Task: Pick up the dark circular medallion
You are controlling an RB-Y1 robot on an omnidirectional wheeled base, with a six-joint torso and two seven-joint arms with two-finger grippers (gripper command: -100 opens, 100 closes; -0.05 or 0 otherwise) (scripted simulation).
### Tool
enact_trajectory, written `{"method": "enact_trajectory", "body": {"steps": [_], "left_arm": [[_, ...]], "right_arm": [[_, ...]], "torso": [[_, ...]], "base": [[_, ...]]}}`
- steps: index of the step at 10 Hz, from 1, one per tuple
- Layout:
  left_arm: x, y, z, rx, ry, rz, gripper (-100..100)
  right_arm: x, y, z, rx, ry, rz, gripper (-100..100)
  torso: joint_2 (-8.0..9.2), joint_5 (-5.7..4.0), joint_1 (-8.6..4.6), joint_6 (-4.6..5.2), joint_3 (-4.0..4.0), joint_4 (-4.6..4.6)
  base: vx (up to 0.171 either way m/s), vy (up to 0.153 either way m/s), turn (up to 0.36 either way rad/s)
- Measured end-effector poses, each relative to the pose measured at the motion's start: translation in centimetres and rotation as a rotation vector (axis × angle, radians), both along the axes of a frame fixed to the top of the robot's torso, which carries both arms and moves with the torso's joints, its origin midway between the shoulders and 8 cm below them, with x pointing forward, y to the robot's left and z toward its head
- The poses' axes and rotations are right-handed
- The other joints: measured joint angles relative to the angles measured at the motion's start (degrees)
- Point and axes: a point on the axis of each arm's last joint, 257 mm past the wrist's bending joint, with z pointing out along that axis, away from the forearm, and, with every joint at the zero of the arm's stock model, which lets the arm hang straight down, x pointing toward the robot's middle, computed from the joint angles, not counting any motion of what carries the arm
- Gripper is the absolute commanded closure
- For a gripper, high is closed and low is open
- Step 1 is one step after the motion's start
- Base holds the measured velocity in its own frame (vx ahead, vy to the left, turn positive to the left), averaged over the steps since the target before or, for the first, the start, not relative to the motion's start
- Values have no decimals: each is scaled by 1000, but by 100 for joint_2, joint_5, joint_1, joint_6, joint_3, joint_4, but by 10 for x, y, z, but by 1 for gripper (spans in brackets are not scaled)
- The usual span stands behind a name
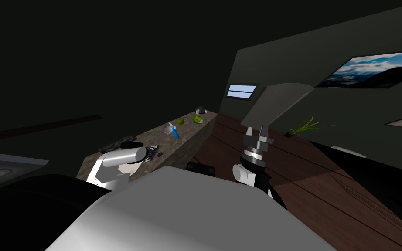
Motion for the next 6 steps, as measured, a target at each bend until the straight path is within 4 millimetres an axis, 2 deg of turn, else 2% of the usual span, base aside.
{"method": "enact_trajectory", "body": {"steps": [5, 6], "left_arm": [[-20, -10, -11, -64, 93, 5, -100], [-20, -10, -12, -66, 97, 5, 0]], "right_arm": [[0, 0, 0, 0, 0, 0, 0], [0, 0, 0, 0, 0, 0, 0]], "torso": [[1, 0, -1, 2, 0, 0], [10, 1, 5, 2, 5, 1]], "base": [[45, -29, 56], [0, 0, 0]]}}
